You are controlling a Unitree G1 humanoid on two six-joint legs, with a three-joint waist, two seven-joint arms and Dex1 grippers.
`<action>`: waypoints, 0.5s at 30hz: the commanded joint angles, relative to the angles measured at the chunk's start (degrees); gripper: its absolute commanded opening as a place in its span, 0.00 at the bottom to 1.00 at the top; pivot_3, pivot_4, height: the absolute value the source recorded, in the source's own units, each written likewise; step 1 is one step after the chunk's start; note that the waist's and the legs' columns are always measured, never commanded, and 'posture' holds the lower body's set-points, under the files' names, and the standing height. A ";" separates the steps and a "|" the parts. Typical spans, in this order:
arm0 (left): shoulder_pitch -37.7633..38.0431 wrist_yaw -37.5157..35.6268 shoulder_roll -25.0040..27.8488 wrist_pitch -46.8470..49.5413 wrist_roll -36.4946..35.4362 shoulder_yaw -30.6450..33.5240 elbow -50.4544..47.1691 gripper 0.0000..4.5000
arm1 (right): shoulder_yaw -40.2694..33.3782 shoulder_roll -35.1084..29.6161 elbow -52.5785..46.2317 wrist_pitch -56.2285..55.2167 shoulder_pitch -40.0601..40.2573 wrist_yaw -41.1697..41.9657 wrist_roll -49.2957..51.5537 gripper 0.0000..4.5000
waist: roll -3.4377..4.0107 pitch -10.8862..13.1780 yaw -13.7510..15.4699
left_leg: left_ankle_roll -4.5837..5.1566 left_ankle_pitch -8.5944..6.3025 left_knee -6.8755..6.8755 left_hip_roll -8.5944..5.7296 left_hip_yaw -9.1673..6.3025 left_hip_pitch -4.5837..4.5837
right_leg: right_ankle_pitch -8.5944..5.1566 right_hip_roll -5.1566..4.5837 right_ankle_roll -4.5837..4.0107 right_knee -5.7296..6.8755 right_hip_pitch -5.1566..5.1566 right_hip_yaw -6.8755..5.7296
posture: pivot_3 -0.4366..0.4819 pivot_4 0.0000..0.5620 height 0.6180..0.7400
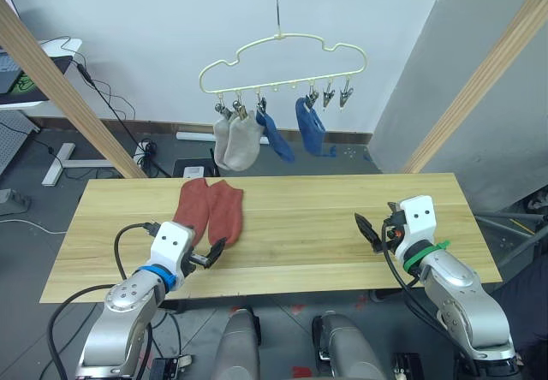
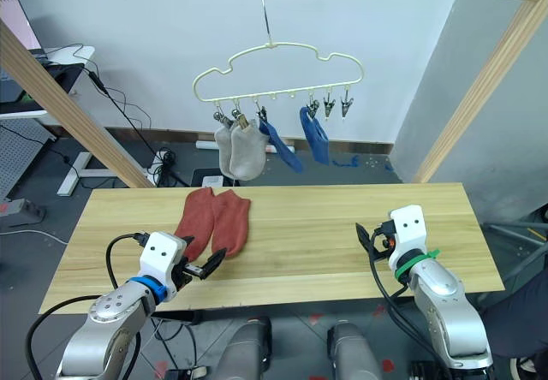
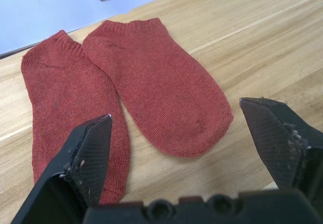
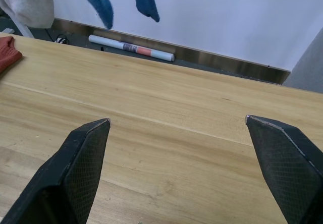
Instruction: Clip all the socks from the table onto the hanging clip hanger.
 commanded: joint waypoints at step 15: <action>-1.71 0.11 -0.46 -0.17 -0.39 0.50 -1.46 1.00 | -0.92 -0.55 -0.31 -0.90 -1.43 -0.41 -0.44 1.00 | 0.00 0.00 0.01 | 0.00 0.00 0.02 -0.01 0.00 0.02 | 0.00 0.01 0.00 0.02 0.03 0.00 | 0.53 0.41 1.00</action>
